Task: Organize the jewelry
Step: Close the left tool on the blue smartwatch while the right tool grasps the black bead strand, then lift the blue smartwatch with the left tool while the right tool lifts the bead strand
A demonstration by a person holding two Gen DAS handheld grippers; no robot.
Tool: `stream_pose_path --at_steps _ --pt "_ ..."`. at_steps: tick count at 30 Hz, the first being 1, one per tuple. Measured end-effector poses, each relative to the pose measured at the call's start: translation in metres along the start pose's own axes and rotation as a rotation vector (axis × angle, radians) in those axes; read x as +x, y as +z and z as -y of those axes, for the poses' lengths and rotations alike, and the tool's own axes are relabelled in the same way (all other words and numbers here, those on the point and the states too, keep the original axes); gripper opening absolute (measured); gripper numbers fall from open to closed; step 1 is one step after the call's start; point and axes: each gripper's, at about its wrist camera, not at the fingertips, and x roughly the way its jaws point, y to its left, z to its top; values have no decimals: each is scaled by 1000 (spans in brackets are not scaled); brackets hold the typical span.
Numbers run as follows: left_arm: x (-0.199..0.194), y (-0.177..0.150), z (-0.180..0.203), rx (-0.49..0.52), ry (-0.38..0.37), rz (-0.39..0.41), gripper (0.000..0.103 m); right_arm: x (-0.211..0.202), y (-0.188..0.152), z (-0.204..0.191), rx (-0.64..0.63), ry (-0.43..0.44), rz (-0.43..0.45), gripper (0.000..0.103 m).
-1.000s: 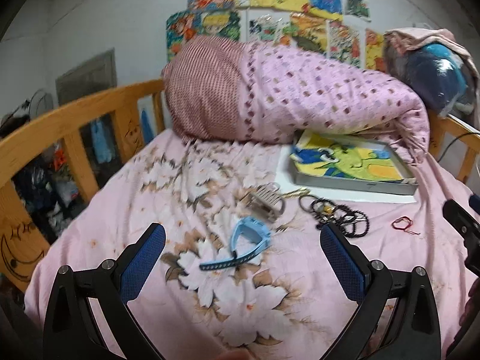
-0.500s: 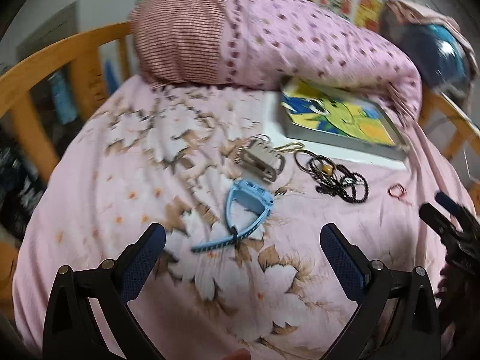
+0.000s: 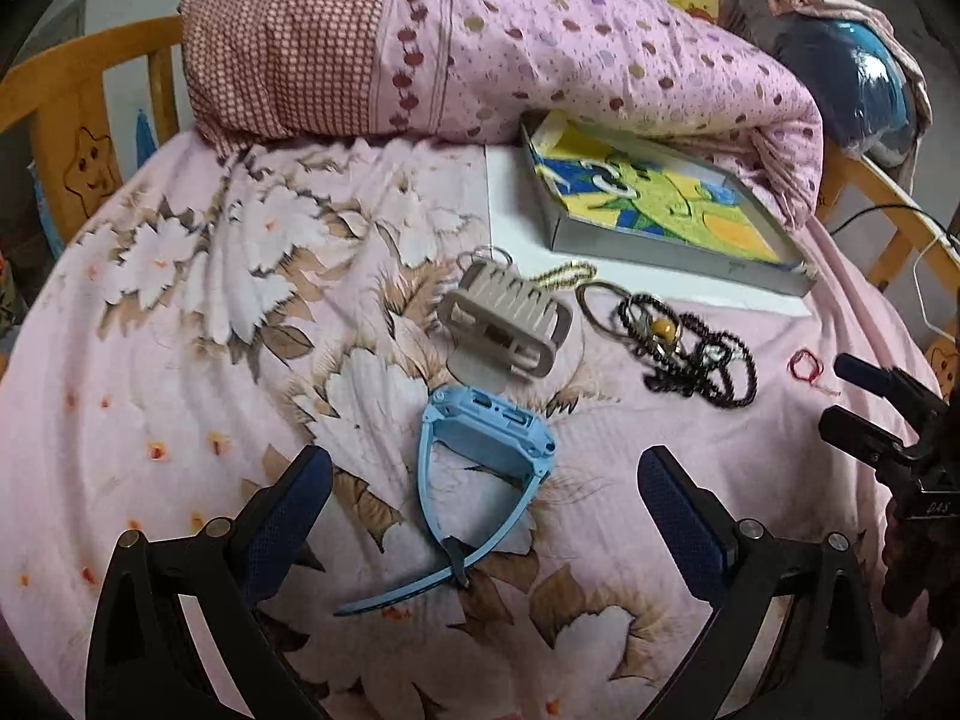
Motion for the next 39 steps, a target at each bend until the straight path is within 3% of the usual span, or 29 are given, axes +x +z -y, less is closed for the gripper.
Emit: stream_pose_path --at_steps 5,7,9,11,14,16,19,28,35,39 --pt "11 0 2 25 -27 -14 94 21 7 -10 -50 16 -40 74" --pt "13 1 3 37 -32 -11 84 30 9 -15 -71 14 -61 57" --pt "17 1 3 39 -29 -11 71 38 10 -18 -90 1 -81 46" --pt "19 1 2 31 -39 -16 64 46 10 -21 -103 -14 -103 40" --pt "19 1 0 23 -42 -21 59 49 8 -23 -109 -38 -107 28" --pt "19 1 -1 13 -43 -28 57 48 8 -23 -101 -37 -108 9" --pt "22 2 -4 -1 -32 -49 49 46 6 -25 -88 -28 -107 7" --pt "20 0 3 13 -28 -53 41 22 -5 -35 -1 64 -92 7" --pt "16 -3 16 29 -76 -75 33 -3 -16 -26 175 147 -73 6" --pt "15 -6 25 42 -99 -86 30 -21 -12 -23 207 173 -37 6"
